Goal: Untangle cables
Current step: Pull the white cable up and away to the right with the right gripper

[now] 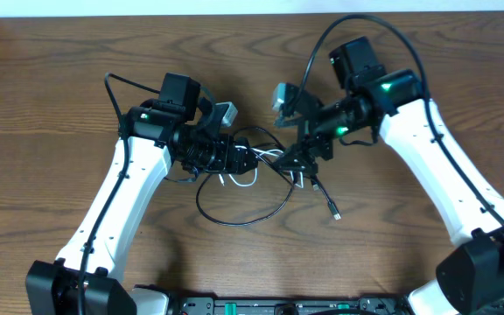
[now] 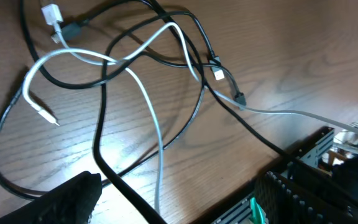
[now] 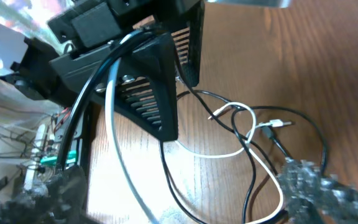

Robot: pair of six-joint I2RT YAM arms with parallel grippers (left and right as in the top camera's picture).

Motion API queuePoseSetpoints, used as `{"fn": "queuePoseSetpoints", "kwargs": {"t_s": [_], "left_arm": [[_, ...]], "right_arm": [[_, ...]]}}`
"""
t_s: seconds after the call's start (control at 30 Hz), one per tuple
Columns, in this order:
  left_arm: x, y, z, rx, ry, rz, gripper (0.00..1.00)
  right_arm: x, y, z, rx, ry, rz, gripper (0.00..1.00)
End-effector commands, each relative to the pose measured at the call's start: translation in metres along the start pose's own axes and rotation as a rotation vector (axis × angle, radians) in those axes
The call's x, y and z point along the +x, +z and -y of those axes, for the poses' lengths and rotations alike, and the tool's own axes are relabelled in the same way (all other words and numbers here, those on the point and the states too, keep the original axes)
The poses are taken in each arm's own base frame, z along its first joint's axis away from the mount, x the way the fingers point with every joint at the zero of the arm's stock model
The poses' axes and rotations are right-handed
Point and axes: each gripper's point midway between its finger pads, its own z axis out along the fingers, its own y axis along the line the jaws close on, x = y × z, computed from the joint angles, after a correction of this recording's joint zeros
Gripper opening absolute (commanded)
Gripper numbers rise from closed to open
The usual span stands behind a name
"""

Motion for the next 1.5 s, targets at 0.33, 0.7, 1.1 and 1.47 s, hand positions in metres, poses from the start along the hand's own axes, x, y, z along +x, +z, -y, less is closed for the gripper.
{"fn": "queuePoseSetpoints", "kwargs": {"t_s": [0.33,0.7,1.1,1.47], "left_arm": [[0.019,-0.006,0.008,0.034,-0.029,-0.069,0.84],[0.03,-0.008,0.015,0.078,0.019,-0.112,0.84],[-0.044,-0.011,0.014,0.041,0.089,0.178,0.81],[-0.077,-0.028,-0.045,-0.276,-0.215,0.374,0.96]], "right_arm": [[0.006,0.031,0.049,0.041,0.163,0.024,0.08],[0.008,-0.01,0.107,0.221,0.496,0.132,0.01],[-0.052,-0.108,0.116,0.429,0.54,0.328,0.01],[-0.156,-0.226,0.057,0.584,0.532,0.686,0.01]]}}
